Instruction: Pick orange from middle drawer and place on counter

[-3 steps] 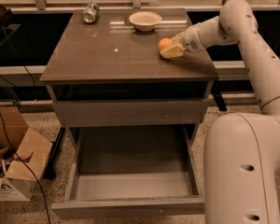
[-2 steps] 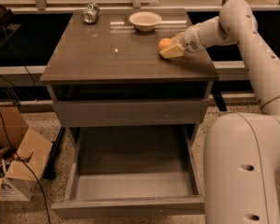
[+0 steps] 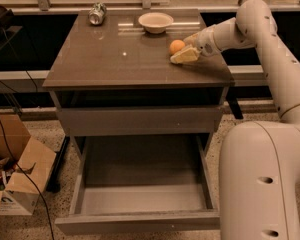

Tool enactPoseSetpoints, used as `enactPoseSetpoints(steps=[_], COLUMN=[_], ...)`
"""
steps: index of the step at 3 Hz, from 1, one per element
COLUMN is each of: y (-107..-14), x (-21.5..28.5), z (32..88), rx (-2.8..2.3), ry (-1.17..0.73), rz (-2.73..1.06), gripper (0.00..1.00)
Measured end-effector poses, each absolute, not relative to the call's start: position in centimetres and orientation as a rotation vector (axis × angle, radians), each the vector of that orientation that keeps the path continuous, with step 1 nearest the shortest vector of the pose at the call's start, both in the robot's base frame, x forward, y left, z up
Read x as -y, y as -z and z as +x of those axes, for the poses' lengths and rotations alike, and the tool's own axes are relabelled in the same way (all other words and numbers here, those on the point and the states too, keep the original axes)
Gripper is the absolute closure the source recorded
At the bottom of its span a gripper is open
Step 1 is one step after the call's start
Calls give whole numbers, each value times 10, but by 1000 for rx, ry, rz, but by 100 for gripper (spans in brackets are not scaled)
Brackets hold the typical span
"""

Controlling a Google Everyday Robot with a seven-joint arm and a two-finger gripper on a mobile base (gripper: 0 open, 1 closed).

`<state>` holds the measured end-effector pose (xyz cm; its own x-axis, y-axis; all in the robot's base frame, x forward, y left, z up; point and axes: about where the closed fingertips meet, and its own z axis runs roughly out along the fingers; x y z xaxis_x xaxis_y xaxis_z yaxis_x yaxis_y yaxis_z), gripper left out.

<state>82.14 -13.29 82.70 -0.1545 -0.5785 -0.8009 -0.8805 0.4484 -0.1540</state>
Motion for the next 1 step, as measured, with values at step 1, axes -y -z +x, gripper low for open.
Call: enactPoseSetpoints(steps=[1], y=[-827], x=[133], z=[821], rx=[-1849], ry=[-447], rz=[-1236], gripper=[0])
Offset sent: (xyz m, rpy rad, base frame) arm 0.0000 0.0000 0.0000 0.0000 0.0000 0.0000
